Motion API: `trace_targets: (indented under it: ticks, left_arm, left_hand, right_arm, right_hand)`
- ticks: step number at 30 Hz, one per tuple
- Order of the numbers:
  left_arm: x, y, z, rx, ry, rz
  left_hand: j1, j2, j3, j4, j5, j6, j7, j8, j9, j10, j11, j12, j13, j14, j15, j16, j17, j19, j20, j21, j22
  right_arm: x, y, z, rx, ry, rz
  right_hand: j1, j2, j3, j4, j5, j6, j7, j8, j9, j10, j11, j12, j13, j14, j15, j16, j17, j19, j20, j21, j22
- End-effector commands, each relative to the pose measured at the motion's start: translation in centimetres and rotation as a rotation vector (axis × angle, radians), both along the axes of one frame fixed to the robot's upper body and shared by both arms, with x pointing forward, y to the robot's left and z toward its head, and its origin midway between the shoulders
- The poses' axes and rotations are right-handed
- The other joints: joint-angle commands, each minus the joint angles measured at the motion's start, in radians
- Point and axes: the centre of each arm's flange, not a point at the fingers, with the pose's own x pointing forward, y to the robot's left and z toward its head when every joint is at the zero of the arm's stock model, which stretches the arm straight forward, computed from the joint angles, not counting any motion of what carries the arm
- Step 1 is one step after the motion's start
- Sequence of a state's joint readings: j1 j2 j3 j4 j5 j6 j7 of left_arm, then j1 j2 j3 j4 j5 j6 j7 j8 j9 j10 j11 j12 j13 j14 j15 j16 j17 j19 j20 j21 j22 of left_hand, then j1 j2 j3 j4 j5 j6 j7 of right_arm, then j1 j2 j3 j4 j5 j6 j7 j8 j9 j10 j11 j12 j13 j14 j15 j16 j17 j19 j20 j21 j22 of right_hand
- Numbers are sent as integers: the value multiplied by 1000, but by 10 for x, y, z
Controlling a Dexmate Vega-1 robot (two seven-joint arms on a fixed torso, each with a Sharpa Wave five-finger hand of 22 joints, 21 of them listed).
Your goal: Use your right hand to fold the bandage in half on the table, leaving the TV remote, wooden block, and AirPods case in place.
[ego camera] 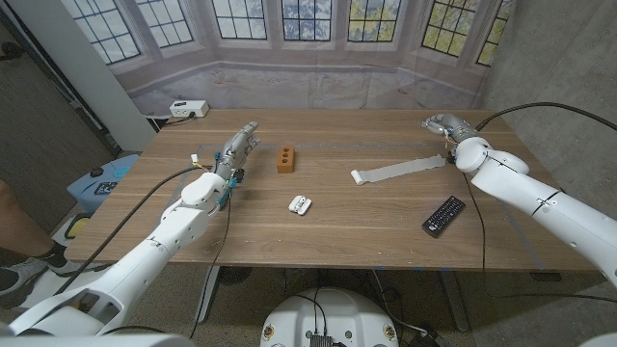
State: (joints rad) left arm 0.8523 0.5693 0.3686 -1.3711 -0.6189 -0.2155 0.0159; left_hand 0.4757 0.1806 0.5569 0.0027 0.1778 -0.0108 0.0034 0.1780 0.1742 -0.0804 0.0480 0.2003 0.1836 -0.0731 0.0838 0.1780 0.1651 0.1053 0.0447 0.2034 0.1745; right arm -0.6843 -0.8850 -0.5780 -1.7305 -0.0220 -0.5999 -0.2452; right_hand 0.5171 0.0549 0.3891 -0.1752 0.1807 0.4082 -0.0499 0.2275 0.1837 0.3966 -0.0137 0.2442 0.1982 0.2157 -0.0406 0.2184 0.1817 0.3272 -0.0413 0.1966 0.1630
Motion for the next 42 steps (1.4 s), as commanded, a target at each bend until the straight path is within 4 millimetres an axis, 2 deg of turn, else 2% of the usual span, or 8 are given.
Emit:
trace_targets:
  ticks: [1, 7, 16, 22, 28, 31, 37, 42]
  left_arm:
    - [2, -6, 0, 4, 3, -4]
    - [3, -8, 1, 7, 5, -6]
    - [2, -10, 3, 2, 1, -11]
    - [1, -9, 6, -2, -7, -13]
    - [0, -9, 9, 1, -16, -15]
    - [-1, -9, 9, 0, -16, -15]
    - [-3, -9, 7, -9, -16, -17]
    - [-5, -9, 6, -8, -17, -13]
  left_hand:
    - [5, 2, 5, -5, 4, -3, 1, 4, 3, 5, 1, 5, 5, 5, 8, 3, 5, 2, 4, -1, 3]
    - [5, 3, 5, -6, 4, -2, 1, 4, 3, 5, 0, 5, 5, 5, 7, 3, 5, 3, 4, -1, 3]
    - [5, 3, 4, -7, 4, -2, 1, 5, 3, 5, -1, 5, 5, 5, 7, 3, 5, 3, 4, -1, 3]
    - [4, 3, 3, -7, 4, -1, 2, 5, 3, 5, -1, 5, 5, 5, 7, 3, 5, 3, 4, -1, 3]
    - [4, 4, 3, -8, 4, 0, 2, 5, 3, 5, 0, 5, 5, 6, 7, 3, 5, 3, 4, -1, 3]
    - [4, 4, 3, -8, 4, -1, 2, 5, 3, 5, 0, 5, 5, 5, 7, 2, 5, 3, 4, -1, 3]
    - [4, 4, 3, -9, 4, -1, 2, 5, 3, 5, -1, 5, 5, 6, 8, 2, 5, 3, 4, -1, 3]
    - [4, 4, 2, -9, 4, -1, 2, 5, 3, 5, -1, 5, 5, 5, 8, 2, 5, 3, 4, -2, 3]
  right_arm:
    - [0, -9, -3, -97, 49, -126]
    - [3, -13, -6, -116, 68, -161]
    - [7, -23, -13, -103, 75, -195]
    - [10, -25, -15, -115, 81, -220]
    - [15, -27, -18, -117, 98, -234]
    - [18, -29, -19, -106, 103, -237]
    - [24, -32, -22, -112, 117, -249]
    - [28, -35, -25, -121, 118, -263]
  right_hand:
    - [24, -7, 3, -4, -3, 19, -1, 7, 5, 30, -1, 11, 4, 30, -47, 10, -1, 23, -34, 5, 3]
    - [43, -19, 0, -2, -5, 46, -5, 10, 6, 63, 5, 19, 8, 63, -54, 14, 0, 38, -34, 4, 3]
    - [80, -28, 4, -4, -4, 83, -7, 14, 7, 104, 0, 29, 13, 102, -67, 17, 0, 52, -34, 1, 3]
    - [124, -51, 7, -9, 3, 112, -9, 15, 7, 142, -13, 39, 16, 137, -75, 17, -1, 68, -35, 0, 3]
    - [147, -60, 8, -7, 5, 130, -11, 15, 7, 164, -8, 46, 18, 160, -80, 17, -1, 78, -37, 0, 3]
    - [164, -65, 9, -6, 6, 144, -15, 16, 7, 177, -24, 50, 21, 171, -85, 16, 0, 85, -36, 0, 3]
    - [184, -69, 10, -4, 7, 170, -22, 19, 8, 198, -22, 59, 26, 190, -89, 17, 1, 90, -37, -2, 3]
    - [208, -71, 9, 0, 7, 198, -30, 20, 8, 230, -47, 70, 29, 221, -103, 21, 2, 100, -40, -2, 4]
